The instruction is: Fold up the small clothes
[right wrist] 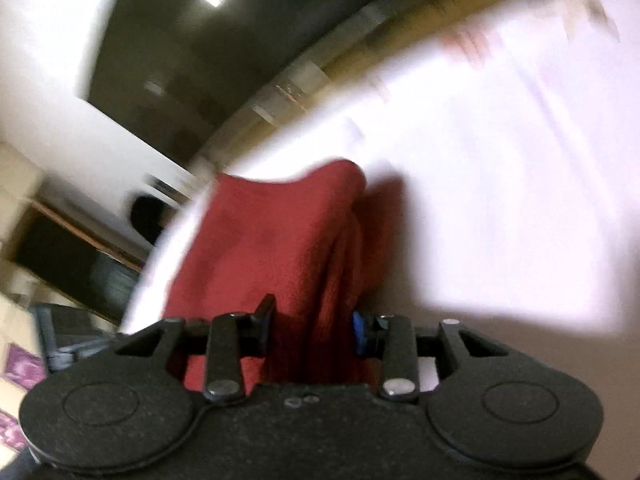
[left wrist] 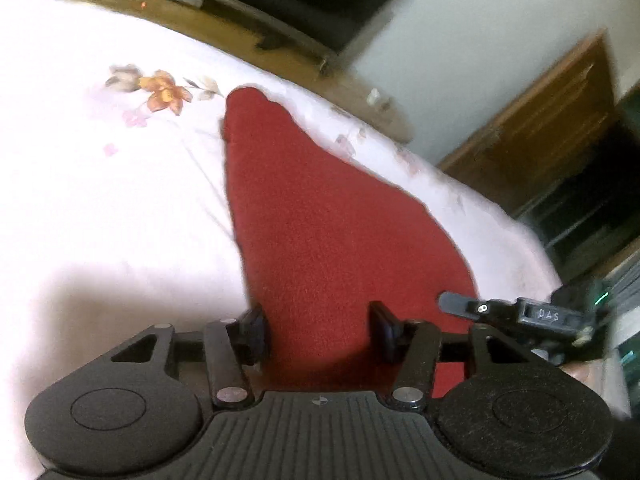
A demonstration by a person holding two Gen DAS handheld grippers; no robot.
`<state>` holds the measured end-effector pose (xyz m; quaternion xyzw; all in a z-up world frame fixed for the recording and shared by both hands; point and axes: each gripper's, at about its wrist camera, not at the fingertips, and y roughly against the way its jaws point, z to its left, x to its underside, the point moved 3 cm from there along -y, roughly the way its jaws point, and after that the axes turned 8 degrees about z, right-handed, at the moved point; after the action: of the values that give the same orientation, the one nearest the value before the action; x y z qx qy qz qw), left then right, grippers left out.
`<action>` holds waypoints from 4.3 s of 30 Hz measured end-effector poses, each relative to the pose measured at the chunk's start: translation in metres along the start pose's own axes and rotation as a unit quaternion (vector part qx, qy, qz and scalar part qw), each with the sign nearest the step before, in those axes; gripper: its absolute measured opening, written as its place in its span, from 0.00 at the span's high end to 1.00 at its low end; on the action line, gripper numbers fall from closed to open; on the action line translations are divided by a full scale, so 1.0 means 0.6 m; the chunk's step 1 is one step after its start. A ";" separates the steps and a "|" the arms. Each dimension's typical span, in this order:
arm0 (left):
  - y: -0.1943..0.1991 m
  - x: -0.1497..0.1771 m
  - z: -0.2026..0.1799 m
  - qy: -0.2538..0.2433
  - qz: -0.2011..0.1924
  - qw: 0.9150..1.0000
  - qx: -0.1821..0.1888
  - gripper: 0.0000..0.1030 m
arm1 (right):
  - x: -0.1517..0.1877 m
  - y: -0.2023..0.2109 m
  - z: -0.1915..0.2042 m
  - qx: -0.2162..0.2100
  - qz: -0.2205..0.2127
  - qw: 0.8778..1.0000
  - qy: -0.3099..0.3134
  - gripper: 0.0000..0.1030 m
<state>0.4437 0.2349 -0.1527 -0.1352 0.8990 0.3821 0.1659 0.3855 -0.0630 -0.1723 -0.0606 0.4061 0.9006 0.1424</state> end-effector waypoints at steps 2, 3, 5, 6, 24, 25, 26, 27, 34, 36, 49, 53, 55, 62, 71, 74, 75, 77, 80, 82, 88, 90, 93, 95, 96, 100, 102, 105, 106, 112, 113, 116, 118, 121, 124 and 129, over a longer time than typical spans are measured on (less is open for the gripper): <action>0.005 0.007 0.000 0.002 -0.010 1.000 0.001 0.47 | 0.005 -0.001 -0.013 -0.026 -0.027 0.999 -0.014 0.60; 0.005 0.006 -0.005 -0.006 -0.012 1.000 -0.006 0.47 | 0.004 0.001 -0.015 -0.028 -0.028 0.999 -0.025 0.60; 0.011 0.003 -0.013 -0.017 -0.012 0.999 -0.025 0.46 | 0.001 0.008 -0.008 -0.010 -0.025 1.000 -0.011 0.59; 0.020 0.002 -0.022 -0.029 -0.018 0.999 -0.040 0.46 | -0.002 0.014 -0.003 0.001 -0.024 1.000 -0.007 0.57; 0.058 0.043 -0.106 -0.121 -0.036 0.977 -0.171 0.46 | 0.074 0.034 0.063 0.170 -0.024 0.977 0.130 0.63; 0.062 0.051 -0.105 -0.120 -0.032 0.978 -0.169 0.46 | 0.074 0.036 0.062 0.168 -0.024 0.977 0.125 0.63; 0.066 0.057 -0.108 -0.118 -0.030 0.978 -0.168 0.46 | 0.076 0.041 0.064 0.170 -0.024 0.977 0.123 0.64; 0.072 0.061 -0.111 -0.120 -0.032 0.978 -0.168 0.46 | 0.078 0.047 0.067 0.171 -0.025 0.977 0.122 0.65; 0.087 0.091 -0.118 -0.129 -0.030 0.977 -0.167 0.46 | 0.103 0.089 0.106 0.156 -0.046 0.979 0.126 0.63; 0.082 0.098 -0.110 -0.124 -0.022 0.978 -0.169 0.46 | 0.112 0.081 0.107 0.159 -0.038 0.979 0.125 0.63; 0.096 0.130 -0.114 -0.119 -0.019 0.979 -0.164 0.46 | 0.141 0.073 0.096 0.177 -0.029 0.977 0.114 0.57; 0.086 0.145 -0.105 -0.114 -0.011 0.978 -0.173 0.46 | 0.150 0.056 0.079 0.191 -0.012 0.976 0.107 0.54; 0.086 0.147 -0.102 -0.109 -0.013 0.979 -0.172 0.46 | 0.152 0.054 0.073 0.185 -0.016 0.977 0.102 0.53; 0.076 0.146 -0.107 -0.114 -0.012 0.975 -0.190 0.43 | 0.155 0.055 0.064 0.178 -0.020 0.978 0.108 0.53; 0.091 0.160 -0.124 -0.101 -0.030 0.969 -0.221 0.31 | 0.154 0.064 0.076 0.191 -0.010 0.976 0.108 0.49; 0.101 0.162 -0.131 -0.100 -0.038 0.969 -0.224 0.31 | 0.161 0.076 0.085 0.191 -0.018 0.974 0.121 0.49; 0.102 0.161 -0.134 -0.102 -0.038 0.969 -0.223 0.31 | 0.161 0.079 0.087 0.188 -0.021 0.974 0.122 0.49; 0.101 0.162 -0.135 -0.104 -0.035 0.968 -0.225 0.31 | 0.159 0.083 0.091 0.177 -0.024 0.976 0.122 0.49; 0.108 0.158 -0.130 -0.096 -0.044 0.970 -0.221 0.31 | 0.156 0.086 0.096 0.174 -0.031 0.977 0.122 0.49; 0.113 0.159 -0.127 -0.091 -0.047 0.971 -0.215 0.31 | 0.152 0.091 0.101 0.170 -0.041 0.977 0.123 0.49; 0.123 0.179 -0.145 -0.091 -0.044 0.972 -0.212 0.31 | 0.153 0.105 0.110 0.175 -0.043 0.976 0.120 0.49; 0.140 0.195 -0.163 -0.087 -0.055 0.971 -0.215 0.31 | 0.166 0.121 0.115 0.190 -0.045 0.973 0.124 0.49; 0.170 0.232 -0.197 -0.083 -0.065 0.971 -0.216 0.31 | 0.198 0.161 0.124 0.210 -0.051 0.967 0.133 0.47; 0.192 0.261 -0.222 -0.083 -0.073 0.969 -0.219 0.30 | 0.224 0.196 0.132 0.209 -0.057 0.967 0.135 0.42; 0.201 0.274 -0.233 -0.086 -0.077 0.968 -0.223 0.27 | 0.238 0.214 0.136 0.211 -0.062 0.966 0.135 0.37; 0.229 0.334 -0.285 -0.103 -0.087 0.959 -0.250 0.13 | 0.293 0.279 0.150 0.220 -0.079 0.961 0.147 0.30; 0.239 0.367 -0.314 -0.115 -0.088 0.954 -0.261 0.13 | 0.323 0.306 0.156 0.223 -0.085 0.959 0.151 0.23; 0.260 0.410 -0.359 -0.124 -0.094 0.950 -0.270 0.05 | 0.366 0.343 0.166 0.232 -0.095 0.955 0.158 0.14; 0.269 0.422 -0.373 -0.126 -0.097 0.950 -0.267 0.00 | 0.378 0.353 0.171 0.234 -0.096 0.954 0.161 0.12; 0.327 0.474 -0.468 -0.152 -0.129 0.944 -0.262 0.00 | 0.449 0.420 0.219 0.260 -0.119 0.942 0.175 0.01; 0.337 0.479 -0.482 -0.155 -0.136 0.942 -0.264 0.00 | 0.456 0.429 0.226 0.262 -0.123 0.941 0.176 0.01; 0.362 0.492 -0.517 -0.164 -0.145 0.944 -0.249 0.00 | 0.470 0.448 0.250 0.276 -0.132 0.935 0.181 0.01; 0.373 0.502 -0.533 -0.171 -0.158 0.941 -0.244 0.00 | 0.481 0.467 0.265 0.291 -0.153 0.924 0.197 0.01; 0.383 0.512 -0.544 -0.168 -0.160 0.942 -0.243 0.00 | 0.488 0.483 0.280 0.296 -0.173 0.916 0.210 0.01; 0.391 0.525 -0.553 -0.174 -0.162 0.941 -0.243 0.00 | 0.493 0.489 0.286 0.292 -0.180 0.915 0.211 0.01; 0.394 0.535 -0.559 -0.173 -0.165 0.940 -0.244 0.00 | 0.506 0.484 0.292 0.286 -0.177 0.917 0.214 0.01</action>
<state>-0.0006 0.1109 0.0890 -0.2501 0.7003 0.5747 0.3418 0.0091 -0.0518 0.0827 -0.2793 0.6502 0.6714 0.2203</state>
